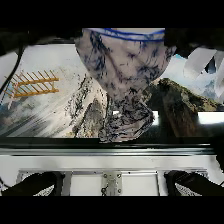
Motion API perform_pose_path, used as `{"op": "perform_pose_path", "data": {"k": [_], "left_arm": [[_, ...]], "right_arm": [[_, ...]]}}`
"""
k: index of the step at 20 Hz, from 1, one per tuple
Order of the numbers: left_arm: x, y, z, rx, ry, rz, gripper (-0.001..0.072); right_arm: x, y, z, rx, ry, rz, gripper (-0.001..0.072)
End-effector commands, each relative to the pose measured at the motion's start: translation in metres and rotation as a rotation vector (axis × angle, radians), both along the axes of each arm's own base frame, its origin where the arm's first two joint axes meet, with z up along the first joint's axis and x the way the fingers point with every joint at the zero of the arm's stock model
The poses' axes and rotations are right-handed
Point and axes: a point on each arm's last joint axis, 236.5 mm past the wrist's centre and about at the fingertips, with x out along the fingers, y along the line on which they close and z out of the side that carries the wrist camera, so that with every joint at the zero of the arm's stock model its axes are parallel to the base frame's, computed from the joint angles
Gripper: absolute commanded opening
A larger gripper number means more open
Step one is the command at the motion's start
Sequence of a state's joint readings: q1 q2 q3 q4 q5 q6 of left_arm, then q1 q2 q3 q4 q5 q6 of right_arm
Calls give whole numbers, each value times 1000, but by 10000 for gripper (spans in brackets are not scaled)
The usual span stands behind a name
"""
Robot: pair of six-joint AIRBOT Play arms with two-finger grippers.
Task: Fold the clothes and pants, and hang the long-sleeved shirts on hangers.
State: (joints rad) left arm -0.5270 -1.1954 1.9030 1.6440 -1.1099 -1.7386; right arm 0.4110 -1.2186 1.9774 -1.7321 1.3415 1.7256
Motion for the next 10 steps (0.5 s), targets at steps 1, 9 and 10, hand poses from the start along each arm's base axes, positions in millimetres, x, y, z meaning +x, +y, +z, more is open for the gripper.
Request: {"op": "perform_pose_path", "data": {"k": [1,9,10], "left_arm": [[-42,22,-107,118,294,28,16],[-180,-8,-309,-1,904,-142,17],[-189,-10,-318,-9,944,-147,17]], "right_arm": [[-60,-21,-84,-54,346,-81,11],[-157,17,-222,-269,781,-19,13],[-158,22,-224,-269,790,-6,12]]}}
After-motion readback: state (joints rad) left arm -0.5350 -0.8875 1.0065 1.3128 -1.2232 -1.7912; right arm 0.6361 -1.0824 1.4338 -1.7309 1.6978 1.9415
